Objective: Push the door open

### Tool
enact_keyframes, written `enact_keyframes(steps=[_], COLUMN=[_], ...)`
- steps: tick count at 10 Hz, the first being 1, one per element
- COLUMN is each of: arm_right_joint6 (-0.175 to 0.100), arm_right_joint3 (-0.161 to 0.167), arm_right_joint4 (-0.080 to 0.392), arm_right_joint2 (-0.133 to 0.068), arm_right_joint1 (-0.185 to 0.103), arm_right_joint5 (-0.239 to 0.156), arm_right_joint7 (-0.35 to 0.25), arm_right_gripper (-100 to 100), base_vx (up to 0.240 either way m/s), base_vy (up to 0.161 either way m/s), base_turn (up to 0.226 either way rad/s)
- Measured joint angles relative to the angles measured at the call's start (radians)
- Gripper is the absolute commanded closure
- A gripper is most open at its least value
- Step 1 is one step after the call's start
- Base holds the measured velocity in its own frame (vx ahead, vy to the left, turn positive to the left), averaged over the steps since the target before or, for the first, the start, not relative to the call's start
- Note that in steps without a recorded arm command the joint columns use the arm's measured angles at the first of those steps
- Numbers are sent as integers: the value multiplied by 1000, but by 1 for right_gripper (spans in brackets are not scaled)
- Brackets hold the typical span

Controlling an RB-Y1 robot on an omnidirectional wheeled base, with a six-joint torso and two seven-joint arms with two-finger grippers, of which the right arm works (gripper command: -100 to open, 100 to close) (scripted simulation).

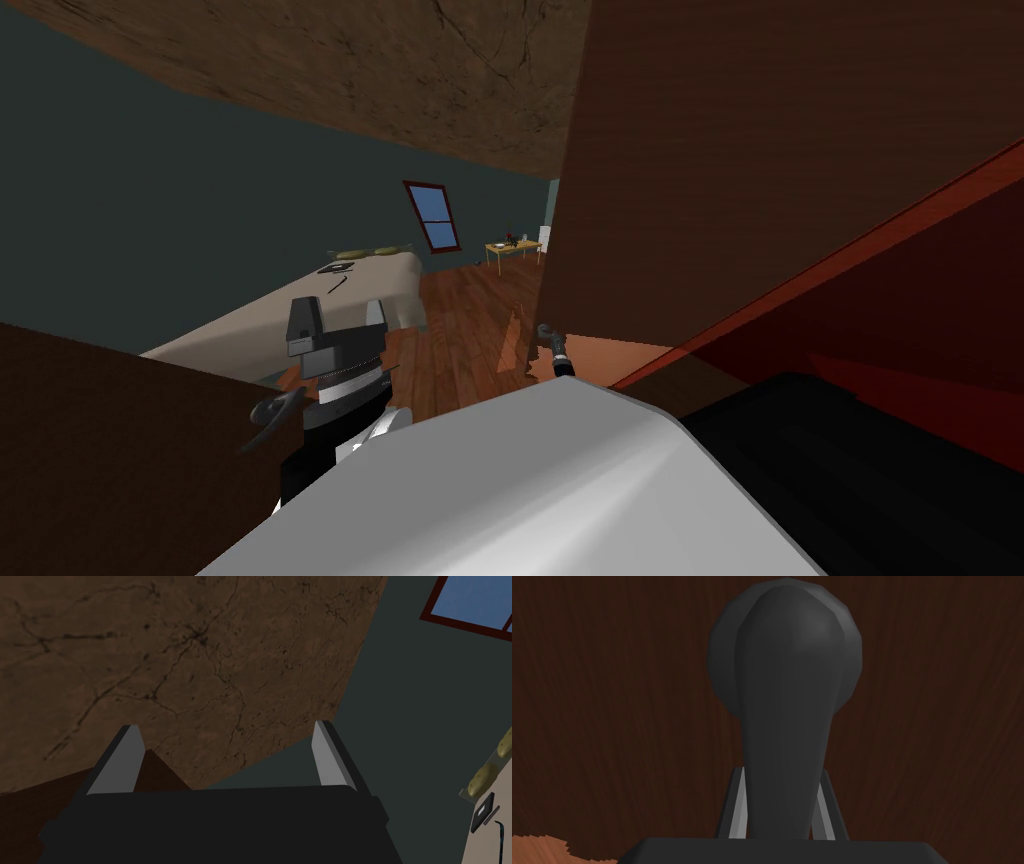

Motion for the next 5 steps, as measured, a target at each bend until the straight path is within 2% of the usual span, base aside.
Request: enact_keyframes(steps=[5], arm_right_joint6=[-13], arm_right_joint3=[-59], arm_right_joint4=[18], arm_right_joint2=[7], arm_right_joint1=[-10], arm_right_joint5=[-30], arm_right_joint7=[18], arm_right_gripper=[100], base_vx=[206], base_vy=[37], base_turn=[-59])
